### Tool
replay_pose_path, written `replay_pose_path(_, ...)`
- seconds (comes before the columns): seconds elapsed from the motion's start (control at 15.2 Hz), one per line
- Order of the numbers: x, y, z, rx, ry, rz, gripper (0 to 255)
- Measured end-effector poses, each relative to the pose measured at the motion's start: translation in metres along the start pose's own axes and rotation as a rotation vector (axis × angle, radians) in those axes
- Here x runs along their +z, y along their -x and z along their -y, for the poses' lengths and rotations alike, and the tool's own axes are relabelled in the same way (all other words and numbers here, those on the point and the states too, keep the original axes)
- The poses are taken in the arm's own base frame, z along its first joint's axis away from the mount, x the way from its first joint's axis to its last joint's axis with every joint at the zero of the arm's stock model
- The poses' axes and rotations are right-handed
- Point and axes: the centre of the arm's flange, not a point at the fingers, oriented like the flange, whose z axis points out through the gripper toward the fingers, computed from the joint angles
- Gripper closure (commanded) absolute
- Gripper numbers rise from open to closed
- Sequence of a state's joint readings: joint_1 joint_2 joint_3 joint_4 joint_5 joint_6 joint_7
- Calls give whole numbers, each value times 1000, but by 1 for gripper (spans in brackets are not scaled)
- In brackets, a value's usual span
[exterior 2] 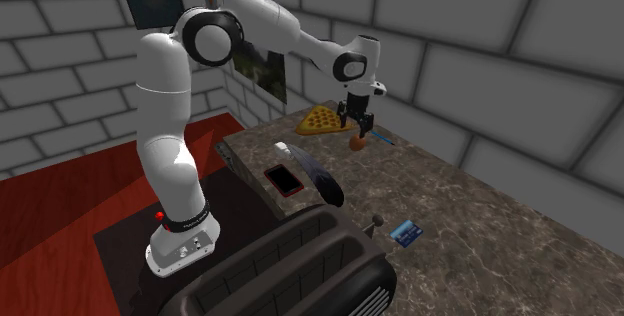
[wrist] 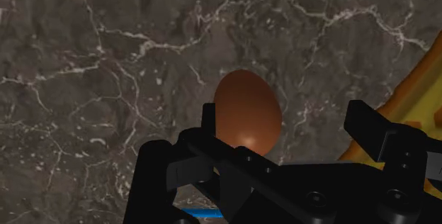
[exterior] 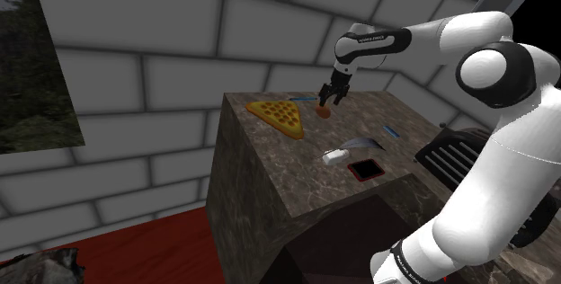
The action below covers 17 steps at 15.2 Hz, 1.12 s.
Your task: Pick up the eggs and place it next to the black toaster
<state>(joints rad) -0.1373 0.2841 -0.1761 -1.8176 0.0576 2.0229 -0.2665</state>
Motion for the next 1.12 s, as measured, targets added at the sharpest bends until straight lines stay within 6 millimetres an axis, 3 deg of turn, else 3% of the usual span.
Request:
replay_pose_path(0.13,6,-20,-10,4,1,-9,0)
replay_pose_path(0.26,15,-25,-15,6,1,-12,0)
replay_pose_path(0.66,46,-27,-16,6,1,-13,0)
replay_pose_path(1.06,50,-28,-16,6,2,-13,0)
replay_pose_path(1.12,50,-28,-16,6,2,-13,255)
